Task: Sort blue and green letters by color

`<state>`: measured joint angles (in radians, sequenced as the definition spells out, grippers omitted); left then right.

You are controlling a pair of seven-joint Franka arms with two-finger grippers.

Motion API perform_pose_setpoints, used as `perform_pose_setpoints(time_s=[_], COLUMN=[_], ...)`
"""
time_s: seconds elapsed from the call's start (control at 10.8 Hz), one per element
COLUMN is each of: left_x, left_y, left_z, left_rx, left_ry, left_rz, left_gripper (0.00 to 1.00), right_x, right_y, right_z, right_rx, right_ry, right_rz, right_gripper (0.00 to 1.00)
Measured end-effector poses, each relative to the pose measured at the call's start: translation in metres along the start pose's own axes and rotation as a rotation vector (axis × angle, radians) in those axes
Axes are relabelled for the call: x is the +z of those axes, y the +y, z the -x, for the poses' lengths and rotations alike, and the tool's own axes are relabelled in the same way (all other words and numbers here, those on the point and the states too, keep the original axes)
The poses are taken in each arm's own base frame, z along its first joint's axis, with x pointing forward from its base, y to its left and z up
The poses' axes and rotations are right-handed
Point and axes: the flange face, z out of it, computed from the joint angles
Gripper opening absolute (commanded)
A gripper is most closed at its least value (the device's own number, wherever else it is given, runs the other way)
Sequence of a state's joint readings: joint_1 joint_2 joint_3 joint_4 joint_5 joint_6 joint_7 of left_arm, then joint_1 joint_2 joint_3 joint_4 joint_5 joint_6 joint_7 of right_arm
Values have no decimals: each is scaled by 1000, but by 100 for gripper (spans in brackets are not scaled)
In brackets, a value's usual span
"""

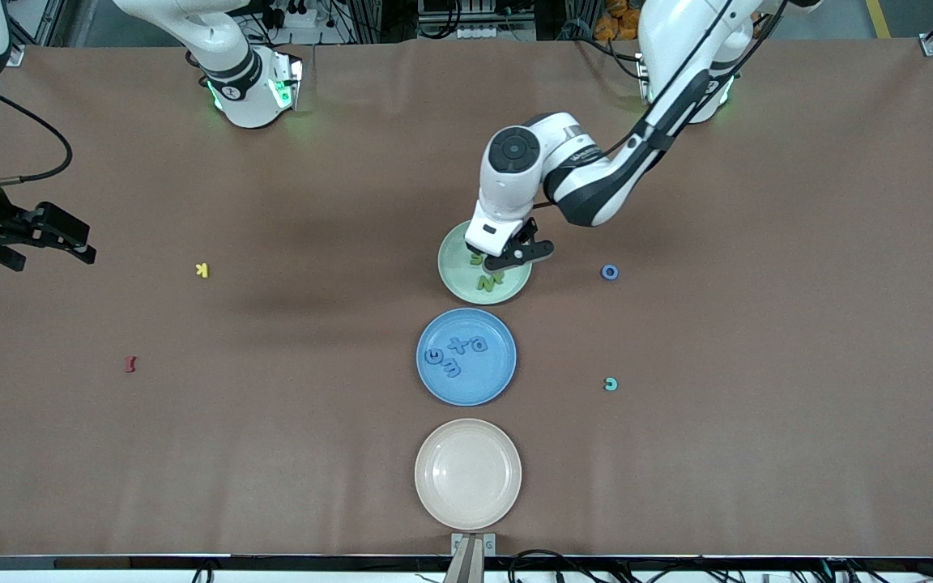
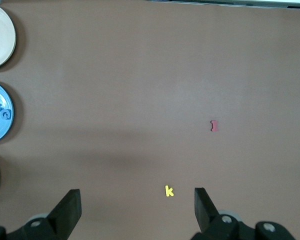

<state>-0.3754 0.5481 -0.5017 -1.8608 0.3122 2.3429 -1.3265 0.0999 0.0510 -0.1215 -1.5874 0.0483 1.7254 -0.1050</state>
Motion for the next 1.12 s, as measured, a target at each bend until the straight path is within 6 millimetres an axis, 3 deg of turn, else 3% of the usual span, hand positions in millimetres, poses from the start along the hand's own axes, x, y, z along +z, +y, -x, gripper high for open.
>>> perform_pose_setpoints(time_s=[0.19,0.28,0.56,0.74,0.93,1.12], left_x=[9,2,-66,-101,-117,-120], left_y=[-2,-9,-68,-122,-154,-168], left_z=[-6,-30,-161,-223,-250,-255], left_rx=[-72,-121,-329,-379,-359,-315], left_ry=[14,29,103,123,123,105], left_rz=[-21,-18,26,-2,2,-36], left_gripper=[100,100,100,100,100,100], right_x=[0,0,0,1,1,1], right_y=[0,0,0,0,0,0], right_z=[0,0,0,0,0,0], right_rx=[0,0,1,1,1,0], right_ry=[0,0,-1,-1,-1,-1], right_rz=[0,0,0,0,0,0], right_gripper=[100,100,100,100,100,100])
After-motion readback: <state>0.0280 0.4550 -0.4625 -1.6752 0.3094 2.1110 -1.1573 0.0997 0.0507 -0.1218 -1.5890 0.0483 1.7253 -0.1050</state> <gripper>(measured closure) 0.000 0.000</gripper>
